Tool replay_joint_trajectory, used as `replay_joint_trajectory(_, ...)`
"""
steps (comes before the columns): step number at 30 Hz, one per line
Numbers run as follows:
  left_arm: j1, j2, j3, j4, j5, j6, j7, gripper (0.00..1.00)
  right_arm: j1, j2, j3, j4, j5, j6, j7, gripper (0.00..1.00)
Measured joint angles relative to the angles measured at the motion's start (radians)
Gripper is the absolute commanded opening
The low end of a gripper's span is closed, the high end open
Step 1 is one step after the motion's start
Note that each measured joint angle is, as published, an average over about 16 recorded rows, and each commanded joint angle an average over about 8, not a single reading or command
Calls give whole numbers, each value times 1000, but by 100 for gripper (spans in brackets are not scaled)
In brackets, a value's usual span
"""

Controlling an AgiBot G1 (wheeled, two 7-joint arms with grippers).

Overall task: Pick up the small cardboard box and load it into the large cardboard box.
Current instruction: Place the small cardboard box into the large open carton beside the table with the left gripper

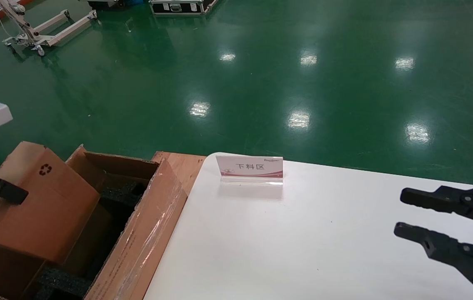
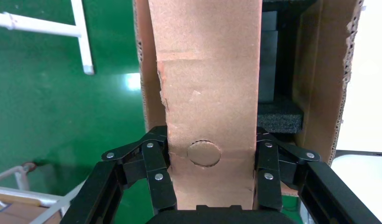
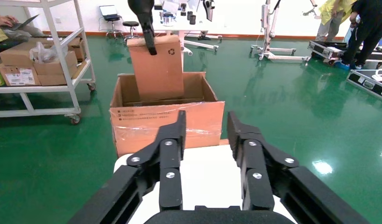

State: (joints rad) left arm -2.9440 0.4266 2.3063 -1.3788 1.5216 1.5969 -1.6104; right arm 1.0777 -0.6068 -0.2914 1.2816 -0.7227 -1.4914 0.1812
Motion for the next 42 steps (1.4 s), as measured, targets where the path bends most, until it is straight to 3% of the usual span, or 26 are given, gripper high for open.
replay_joint_trajectory(18,161,-102,-52,24,70,-104,48,0,0,0,-1,0,1,0,-1,100)
replay_joint_trajectory(42,268,-126,-32,34,161,-239,71,0,1,1,-2,0,2,1,-1,100)
